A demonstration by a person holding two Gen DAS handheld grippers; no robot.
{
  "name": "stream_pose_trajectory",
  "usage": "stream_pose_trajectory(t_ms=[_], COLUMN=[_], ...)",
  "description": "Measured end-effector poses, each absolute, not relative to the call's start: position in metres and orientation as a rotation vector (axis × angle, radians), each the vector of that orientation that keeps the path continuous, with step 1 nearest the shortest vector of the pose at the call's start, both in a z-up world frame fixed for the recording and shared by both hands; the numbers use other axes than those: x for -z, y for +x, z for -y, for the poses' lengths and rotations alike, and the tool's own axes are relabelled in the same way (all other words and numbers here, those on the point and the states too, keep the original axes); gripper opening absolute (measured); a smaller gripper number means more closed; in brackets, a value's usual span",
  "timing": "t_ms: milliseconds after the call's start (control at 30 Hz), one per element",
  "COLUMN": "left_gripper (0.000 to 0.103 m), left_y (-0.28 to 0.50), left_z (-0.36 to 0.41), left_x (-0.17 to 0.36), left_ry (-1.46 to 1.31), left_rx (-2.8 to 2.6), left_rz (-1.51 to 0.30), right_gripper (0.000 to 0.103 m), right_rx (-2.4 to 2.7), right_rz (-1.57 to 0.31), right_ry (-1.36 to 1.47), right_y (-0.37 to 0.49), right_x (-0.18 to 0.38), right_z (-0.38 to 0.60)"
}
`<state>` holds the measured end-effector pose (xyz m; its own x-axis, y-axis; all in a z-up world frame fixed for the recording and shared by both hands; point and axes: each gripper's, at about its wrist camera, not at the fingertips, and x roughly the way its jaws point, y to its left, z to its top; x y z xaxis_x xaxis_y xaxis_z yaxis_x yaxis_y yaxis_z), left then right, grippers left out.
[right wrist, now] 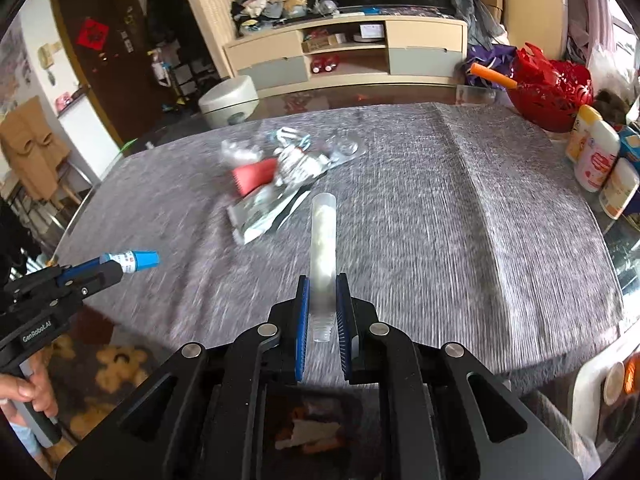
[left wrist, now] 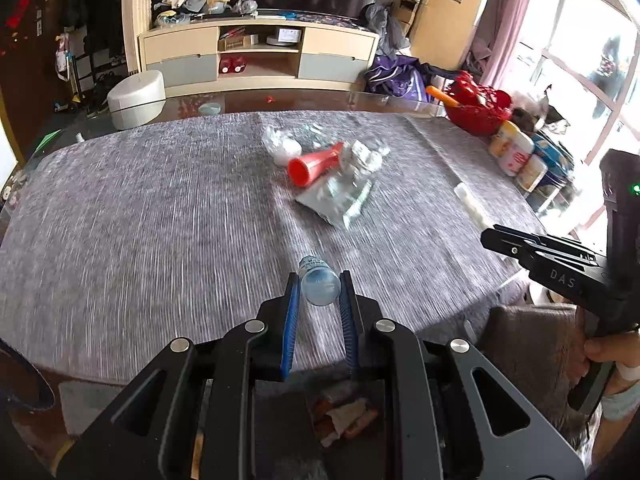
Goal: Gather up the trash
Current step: 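Lower the bottle and clear tube into the grey bin and open both tools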
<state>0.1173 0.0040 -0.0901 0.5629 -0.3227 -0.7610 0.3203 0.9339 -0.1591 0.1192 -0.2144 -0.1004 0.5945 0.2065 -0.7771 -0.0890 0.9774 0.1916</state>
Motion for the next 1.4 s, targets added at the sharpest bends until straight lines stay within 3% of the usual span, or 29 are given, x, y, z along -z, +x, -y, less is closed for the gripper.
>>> stream_pose_trajectory(t_ms=[633, 1033, 1400], left_gripper=[0.018, 0.018, 0.02], left_y=[0.01, 0.004, 0.014], left_z=[0.024, 0.035, 0.035], left_x=[0.155, 0.227, 0.254], left_ry=[0.027, 0.013, -0.001], left_rx=[0.464, 0.474, 0.467], left_rz=[-1.016, -1.184, -1.283], right_gripper=[0.014, 0.014, 0.017], right_rx=[-0.245, -0.233, -0.25], right_rz=[-1.048, -1.188, -1.256], right_ry=[0.152, 0.172, 0.202], right_y=[0.012, 0.01, 0.022], right_x=[0.16, 0.226, 0.244], right_z=[0.195, 0.188, 0.185])
